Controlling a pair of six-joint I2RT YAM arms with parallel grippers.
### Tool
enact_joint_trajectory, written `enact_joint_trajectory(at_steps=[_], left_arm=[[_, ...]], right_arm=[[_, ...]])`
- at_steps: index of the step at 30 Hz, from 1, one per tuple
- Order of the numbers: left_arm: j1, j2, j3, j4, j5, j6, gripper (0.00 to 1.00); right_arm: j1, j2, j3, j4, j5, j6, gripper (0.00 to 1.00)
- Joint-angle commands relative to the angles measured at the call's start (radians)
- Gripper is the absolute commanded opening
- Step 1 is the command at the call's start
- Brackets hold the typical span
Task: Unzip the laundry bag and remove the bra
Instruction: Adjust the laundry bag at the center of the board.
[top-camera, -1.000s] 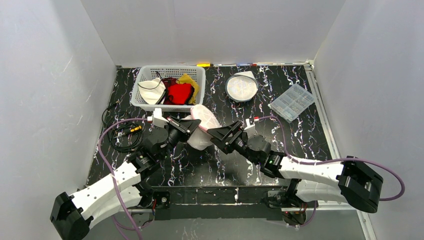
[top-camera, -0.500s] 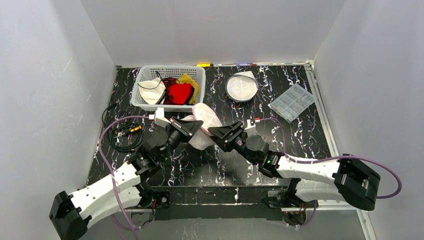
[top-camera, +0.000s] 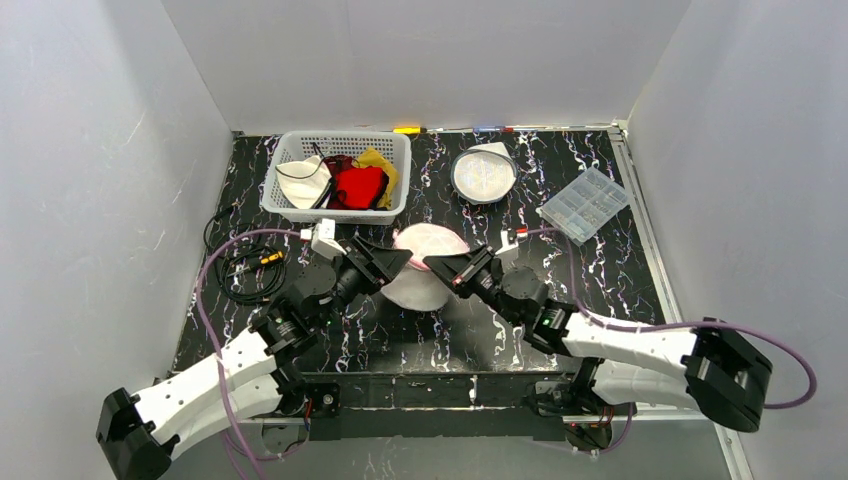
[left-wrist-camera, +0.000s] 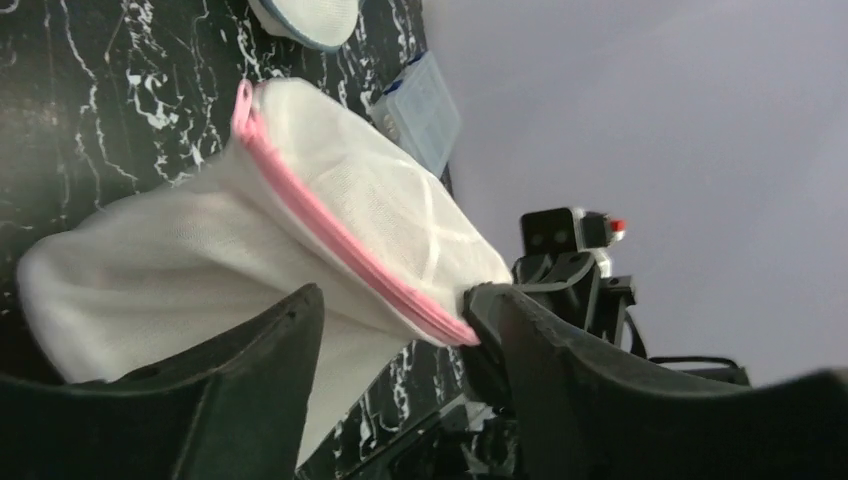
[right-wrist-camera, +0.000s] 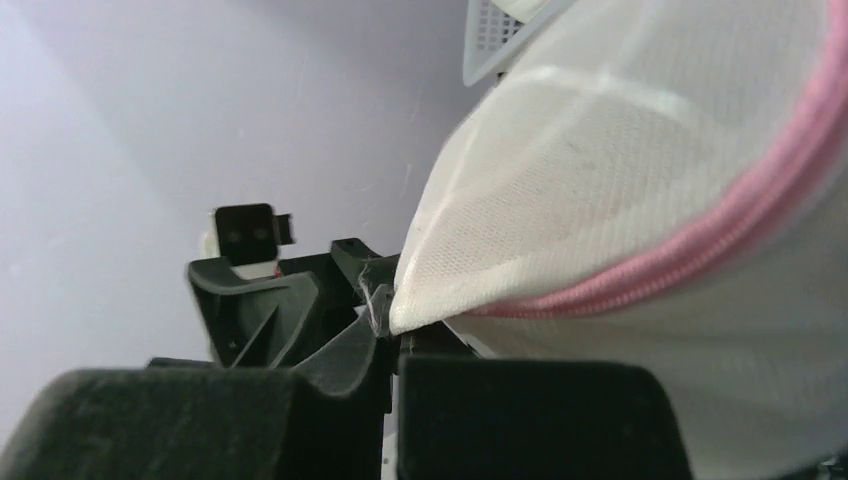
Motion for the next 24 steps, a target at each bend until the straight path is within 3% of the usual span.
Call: enact_joint_trajectory(at_steps=[1,3,6,10,13,17,24], left_arm=[[-0.010,-0.065,0.159,-0.364,0.029,0.134,0.74],[-0.008,-0.067,0.226,-0.510,0.019,0.212,0.84],[0.004,-0.067,0.284,-0.608,0.064,0.335,0.89],[0.077,-0.026,0.327,-0.595,0.291,0.453,0.89],[0.115,0.027,0.332,-0.514,0.489,0.462,0.89],[0.151,0.080,0.280,-0.318,0.704,0.380,0.89],[0.250,0.074,0.197,-0.095,0.918,0.258,0.93]], right_arm=[[-0.084,-0.150,-0.013,-0.107,-0.132,-0.231,0.01],[-0.158,-0.224,0.002,-0.225,-0.259,-0.340,0.01],[-0.262,-0.310,0.078,-0.442,-0.452,-0.579,0.01],[-0.306,-0.330,0.236,-0.743,-0.632,-0.885,0.01],[-0.306,-0.324,0.334,-0.898,-0.762,-1.027,0.01],[-0.307,-0.379,0.385,-0.919,-0.918,-1.100,0.01],[-0.307,-0.407,0.471,-1.012,-1.079,-1.202,0.01]])
